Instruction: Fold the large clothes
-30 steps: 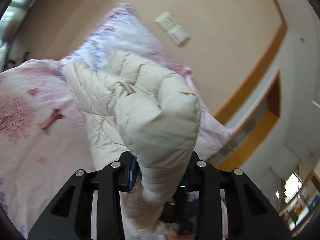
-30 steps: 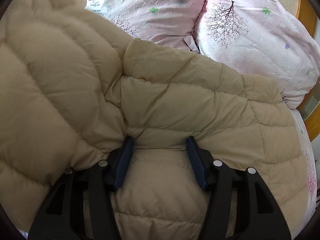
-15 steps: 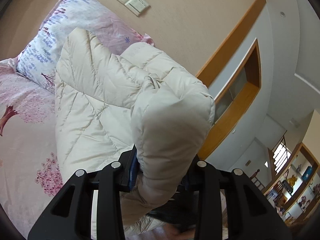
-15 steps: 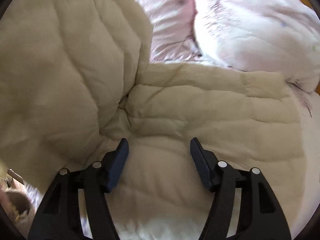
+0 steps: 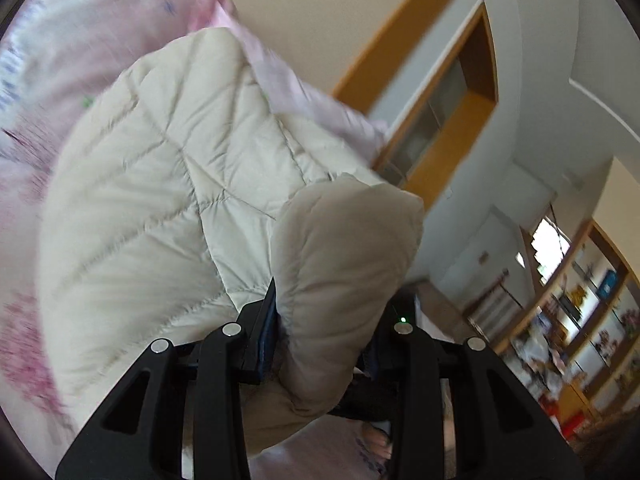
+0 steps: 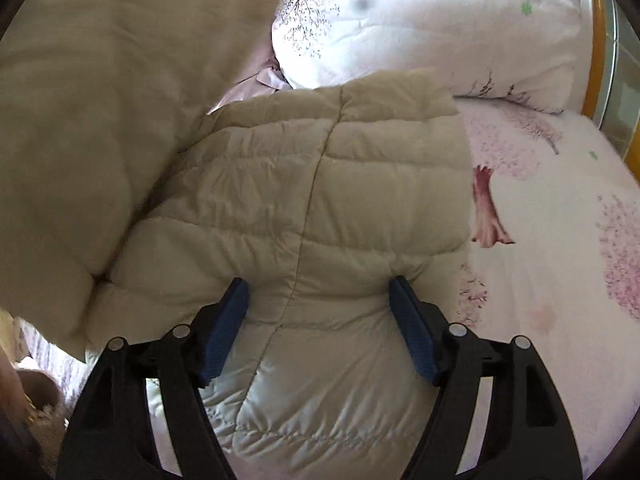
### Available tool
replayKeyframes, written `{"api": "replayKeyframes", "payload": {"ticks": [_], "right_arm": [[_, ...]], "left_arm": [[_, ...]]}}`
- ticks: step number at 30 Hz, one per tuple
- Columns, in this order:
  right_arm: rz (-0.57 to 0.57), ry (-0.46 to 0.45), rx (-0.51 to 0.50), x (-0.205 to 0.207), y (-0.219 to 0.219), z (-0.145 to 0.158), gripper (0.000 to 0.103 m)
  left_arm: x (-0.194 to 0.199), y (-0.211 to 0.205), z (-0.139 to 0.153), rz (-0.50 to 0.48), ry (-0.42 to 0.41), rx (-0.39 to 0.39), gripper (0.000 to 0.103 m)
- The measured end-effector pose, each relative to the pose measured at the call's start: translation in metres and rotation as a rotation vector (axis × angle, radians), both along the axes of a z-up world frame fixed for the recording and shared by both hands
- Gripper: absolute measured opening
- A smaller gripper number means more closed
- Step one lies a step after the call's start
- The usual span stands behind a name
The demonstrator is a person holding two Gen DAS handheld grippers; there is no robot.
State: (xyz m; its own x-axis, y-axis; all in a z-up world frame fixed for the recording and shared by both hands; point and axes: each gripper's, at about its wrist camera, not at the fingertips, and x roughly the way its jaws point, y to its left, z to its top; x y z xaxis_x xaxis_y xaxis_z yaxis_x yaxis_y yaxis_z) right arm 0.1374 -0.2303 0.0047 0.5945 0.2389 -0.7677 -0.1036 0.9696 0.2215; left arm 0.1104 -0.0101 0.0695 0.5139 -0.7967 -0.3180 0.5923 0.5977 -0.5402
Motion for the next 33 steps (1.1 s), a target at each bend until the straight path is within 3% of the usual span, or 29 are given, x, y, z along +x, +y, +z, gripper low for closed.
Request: {"api": "replayKeyframes", "payload": {"ticks": [5, 8, 13, 18, 26, 31, 33], "right_arm": [[0.012, 0.002, 0.099, 0.002, -0.022, -0.004, 0.075], [0.014, -0.029, 0.092, -0.006, -0.036, 0.002, 0.075], [-0.137, -0.053, 0.062, -0.023, -0.088, 0.014, 0.075], [-0.255, -0.093, 0.247, -0.032, -0.136, 0.031, 0.075], [-0.117, -0.148, 0.391, -0.017, -0.120, 0.064, 0.075], [-0.039, -0.089, 0.401, 0.017, -0.100, 0.071, 0.075], [-0.038, -0.062, 0.400, 0.028, -0.095, 0.071, 0.075]], "left_arm": [[0.013, -0.027, -0.023, -0.086, 0.090, 0.019, 0.035], [0.019, -0.031, -0.030, -0.096, 0.116, 0.033, 0.035], [0.012, -0.045, -0.035, -0.110, 0.096, 0.113, 0.035], [0.002, -0.064, -0.046, -0.154, 0.057, 0.230, 0.035], [-0.003, -0.082, -0.061, -0.187, 0.034, 0.372, 0.037], [-0.004, -0.091, -0.065, -0.173, 0.022, 0.436, 0.037], [-0.009, -0.099, -0.066, -0.160, -0.026, 0.498, 0.037]]}}
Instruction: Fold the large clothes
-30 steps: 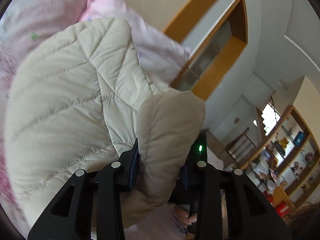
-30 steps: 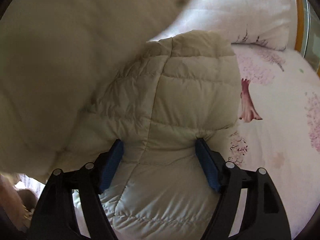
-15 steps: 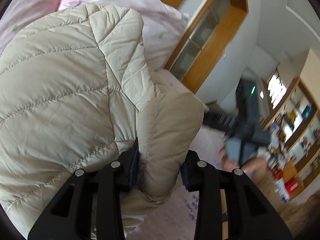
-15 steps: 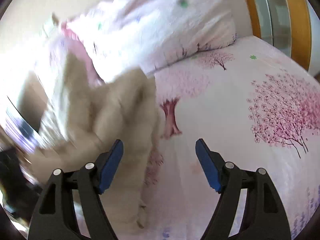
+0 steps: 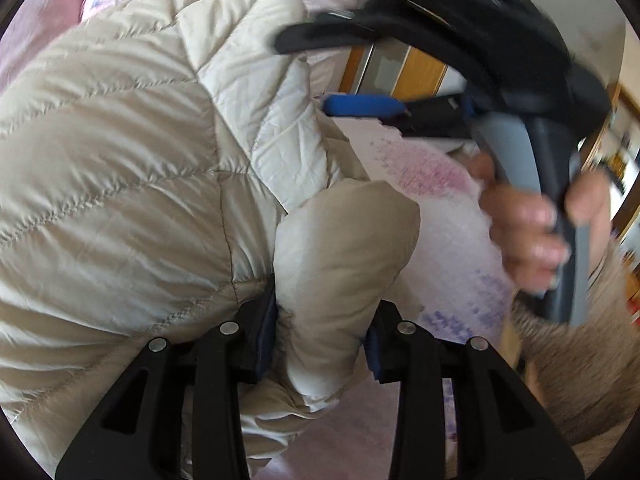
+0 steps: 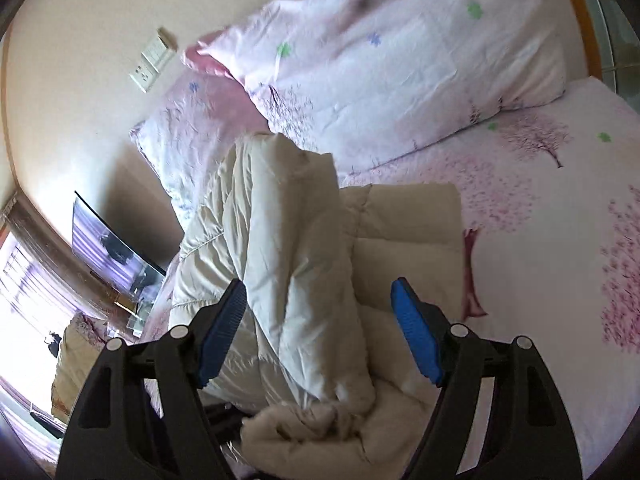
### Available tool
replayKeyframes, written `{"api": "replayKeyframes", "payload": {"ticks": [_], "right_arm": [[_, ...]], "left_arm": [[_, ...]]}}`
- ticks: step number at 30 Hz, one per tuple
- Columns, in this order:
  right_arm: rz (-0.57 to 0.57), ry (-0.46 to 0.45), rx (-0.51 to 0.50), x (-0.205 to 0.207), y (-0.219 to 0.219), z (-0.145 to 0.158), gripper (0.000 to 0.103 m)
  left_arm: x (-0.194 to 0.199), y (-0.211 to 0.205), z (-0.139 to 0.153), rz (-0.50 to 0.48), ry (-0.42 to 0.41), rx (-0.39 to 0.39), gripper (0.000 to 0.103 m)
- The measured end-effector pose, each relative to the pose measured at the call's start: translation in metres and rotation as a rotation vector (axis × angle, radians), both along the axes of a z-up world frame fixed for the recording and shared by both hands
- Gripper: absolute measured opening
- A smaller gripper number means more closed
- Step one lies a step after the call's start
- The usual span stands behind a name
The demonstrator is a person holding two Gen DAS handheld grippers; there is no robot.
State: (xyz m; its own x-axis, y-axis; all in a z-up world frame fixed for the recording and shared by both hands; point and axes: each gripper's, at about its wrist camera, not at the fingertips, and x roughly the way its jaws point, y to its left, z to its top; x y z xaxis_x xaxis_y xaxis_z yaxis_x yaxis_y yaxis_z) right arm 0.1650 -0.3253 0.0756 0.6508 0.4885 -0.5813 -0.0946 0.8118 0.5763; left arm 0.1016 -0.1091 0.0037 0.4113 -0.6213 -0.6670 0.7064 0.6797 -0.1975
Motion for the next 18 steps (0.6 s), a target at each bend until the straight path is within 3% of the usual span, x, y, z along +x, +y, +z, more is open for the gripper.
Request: {"api": "replayKeyframes", "payload": {"ticks": [3, 4, 6, 8, 12, 14, 16, 17, 18], "right_arm": [[-0.004, 0.020, 0.037, 0.012, -0.001, 0.000, 0.074], [-0.003, 0.023, 0.059, 0.016, -0.002, 0.001, 0.074], [-0.003, 0.035, 0.083, 0.025, -0.005, -0.001, 0.060], [0.000, 0.062, 0.102, 0.031, -0.006, -0.005, 0.054], [-0.008, 0.096, 0.145, 0.034, -0.009, -0.012, 0.055], [-0.008, 0.086, 0.140, 0.034, -0.006, -0.011, 0.055], [-0.002, 0.077, 0.133, 0.035, -0.003, -0.010, 0.043], [0.009, 0.074, 0.133, 0.036, -0.001, -0.009, 0.027], [0.013, 0.074, 0.129, 0.036, 0.000, -0.008, 0.022]], "left_arm": [[-0.010, -0.006, 0.000, -0.013, -0.075, 0.050, 0.049], [-0.016, -0.008, 0.001, -0.029, -0.108, 0.064, 0.059], [-0.024, -0.008, 0.003, -0.043, -0.150, 0.082, 0.066], [-0.033, -0.002, 0.011, -0.056, -0.185, 0.094, 0.069], [-0.035, 0.035, 0.040, -0.033, -0.176, 0.021, 0.079], [-0.024, 0.068, 0.058, 0.026, -0.146, -0.064, 0.080], [-0.014, 0.088, 0.069, 0.115, -0.126, -0.108, 0.080], [-0.007, 0.100, 0.071, 0.164, -0.123, -0.117, 0.080], [-0.004, 0.113, 0.069, 0.219, -0.120, -0.117, 0.080]]}}
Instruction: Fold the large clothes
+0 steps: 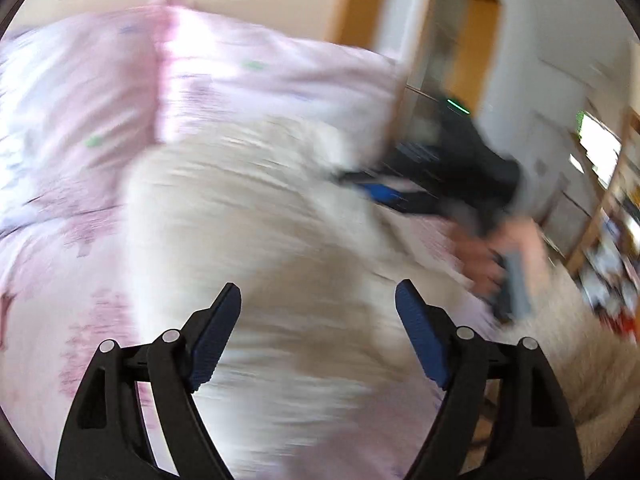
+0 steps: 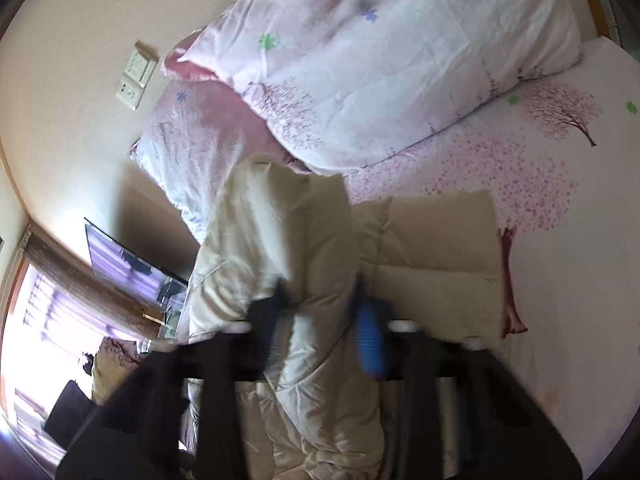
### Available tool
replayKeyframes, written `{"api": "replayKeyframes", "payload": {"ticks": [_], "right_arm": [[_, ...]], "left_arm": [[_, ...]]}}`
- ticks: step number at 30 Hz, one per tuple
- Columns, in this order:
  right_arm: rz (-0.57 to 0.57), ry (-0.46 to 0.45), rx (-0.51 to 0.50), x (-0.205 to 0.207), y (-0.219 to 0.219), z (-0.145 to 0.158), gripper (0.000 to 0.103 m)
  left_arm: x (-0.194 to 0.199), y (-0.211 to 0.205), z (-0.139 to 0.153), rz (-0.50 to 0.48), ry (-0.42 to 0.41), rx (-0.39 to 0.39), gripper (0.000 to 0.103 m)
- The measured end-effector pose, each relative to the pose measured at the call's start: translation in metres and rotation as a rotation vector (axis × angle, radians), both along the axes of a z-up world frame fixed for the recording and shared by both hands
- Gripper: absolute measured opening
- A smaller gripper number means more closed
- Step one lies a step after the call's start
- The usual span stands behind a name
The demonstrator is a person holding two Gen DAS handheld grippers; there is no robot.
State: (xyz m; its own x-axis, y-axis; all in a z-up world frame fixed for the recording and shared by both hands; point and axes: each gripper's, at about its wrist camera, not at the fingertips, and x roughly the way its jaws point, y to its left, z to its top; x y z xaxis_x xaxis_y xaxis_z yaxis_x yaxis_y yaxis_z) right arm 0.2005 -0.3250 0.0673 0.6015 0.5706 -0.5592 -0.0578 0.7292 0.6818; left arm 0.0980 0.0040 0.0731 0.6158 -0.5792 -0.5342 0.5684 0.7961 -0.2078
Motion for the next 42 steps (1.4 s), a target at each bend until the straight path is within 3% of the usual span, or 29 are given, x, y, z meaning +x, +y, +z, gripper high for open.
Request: {"api": "replayKeyframes", "payload": {"ticks": [2, 8, 19, 31, 36, 42], "right_arm": [[-0.002, -0.018, -0.008, -0.002, 0.001, 0.004, 0.017], [-0.051, -0.025, -0.052, -0.011, -0.009, 0.010, 0.014], [-0.145, 0.147, -0.076, 0.000, -0.040, -0.039, 0.014], [-0.207, 0.247, -0.077, -0.008, -0.056, -0.074, 0.017], [-0.229, 0.189, -0.127, -0.023, -0.058, -0.057, 0.043], [-0.213, -0.055, -0.182, -0.089, -0.049, -0.013, 0.043]], "left_arm": [[0.021, 0.019, -0.002, 0.103, 0.036, 0.002, 0.080], [0.048, 0.031, -0.020, 0.187, 0.091, 0.060, 0.080], [0.071, -0.001, -0.039, 0.109, 0.132, 0.120, 0.080], [0.080, -0.032, -0.052, 0.036, 0.149, 0.216, 0.082], [0.074, -0.023, -0.044, 0.047, 0.137, 0.192, 0.081], [0.052, -0.007, -0.027, 0.057, 0.056, 0.171, 0.081]]}}
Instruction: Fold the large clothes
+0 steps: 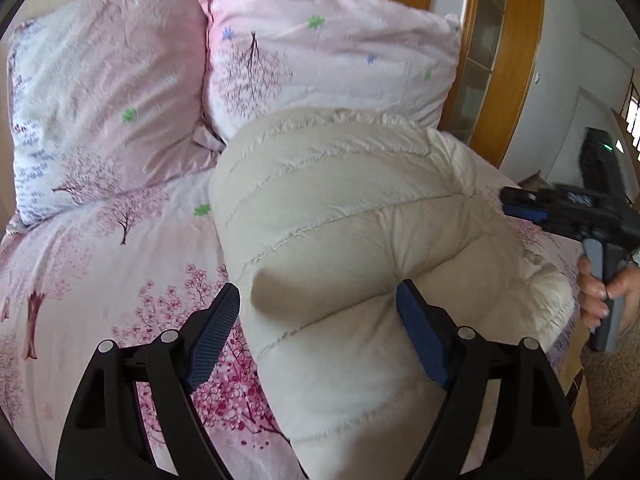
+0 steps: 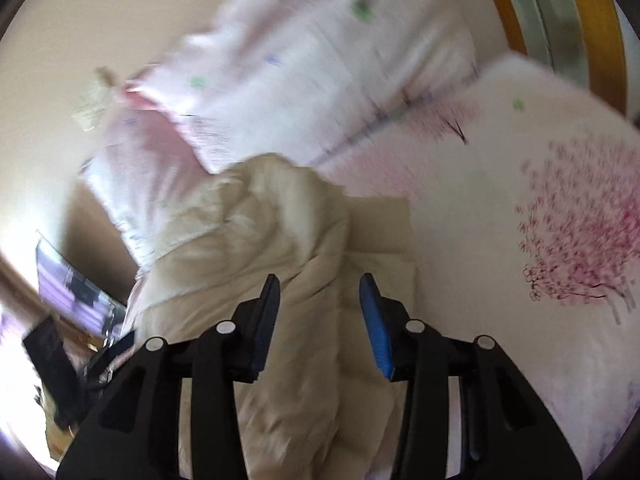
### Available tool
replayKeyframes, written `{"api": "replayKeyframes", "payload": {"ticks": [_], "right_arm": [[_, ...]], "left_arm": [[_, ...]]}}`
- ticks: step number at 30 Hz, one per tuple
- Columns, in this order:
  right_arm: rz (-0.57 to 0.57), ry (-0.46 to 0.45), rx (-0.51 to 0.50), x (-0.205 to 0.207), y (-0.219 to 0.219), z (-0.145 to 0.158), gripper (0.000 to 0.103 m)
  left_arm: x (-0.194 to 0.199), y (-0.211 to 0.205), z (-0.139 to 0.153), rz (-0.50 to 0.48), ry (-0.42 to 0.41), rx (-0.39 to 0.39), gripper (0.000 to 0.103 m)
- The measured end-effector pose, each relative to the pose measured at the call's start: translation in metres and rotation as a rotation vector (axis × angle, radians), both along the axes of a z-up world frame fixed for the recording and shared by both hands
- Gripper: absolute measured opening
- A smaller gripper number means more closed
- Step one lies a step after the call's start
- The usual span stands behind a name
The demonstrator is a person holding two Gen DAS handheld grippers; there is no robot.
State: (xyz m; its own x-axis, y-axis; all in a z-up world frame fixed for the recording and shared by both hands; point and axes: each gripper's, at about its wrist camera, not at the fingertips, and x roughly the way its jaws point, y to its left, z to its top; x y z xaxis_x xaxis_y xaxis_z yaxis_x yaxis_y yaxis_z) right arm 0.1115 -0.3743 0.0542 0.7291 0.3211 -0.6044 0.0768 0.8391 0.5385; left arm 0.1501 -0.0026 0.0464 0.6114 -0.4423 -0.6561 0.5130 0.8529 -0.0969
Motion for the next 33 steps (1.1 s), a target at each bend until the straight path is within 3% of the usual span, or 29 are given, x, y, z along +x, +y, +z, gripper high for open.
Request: {"api": "replayKeyframes", "payload": {"ticks": [4, 8, 13, 17, 21, 33], "right_arm": [[0.133, -0.074, -0.058, -0.033, 0.037, 0.009, 0.043], [0.171, -0.042, -0.138, -0.040, 0.060, -0.004, 0.043], [0.136, 0.057, -0.145, -0.038, 0.060, -0.038, 0.038], [0.114, 0.070, -0.108, -0.044, 0.055, -0.055, 0.038], [0.104, 0.074, -0.104, -0.047, 0.056, -0.060, 0.038], [0.114, 0.084, -0.108, -0.050, 0.056, -0.060, 0.038]], "left_arm": [[-0.014, -0.005, 0.005, -0.032, -0.019, -0.005, 0.081], [-0.022, -0.015, 0.001, -0.059, -0.027, 0.031, 0.081], [-0.021, -0.019, -0.012, -0.078, 0.011, 0.045, 0.081], [-0.023, -0.027, -0.021, -0.095, 0.030, 0.070, 0.082], [-0.023, -0.036, -0.030, -0.099, 0.022, 0.109, 0.083], [-0.026, -0.041, -0.034, -0.091, 0.006, 0.131, 0.086]]}}
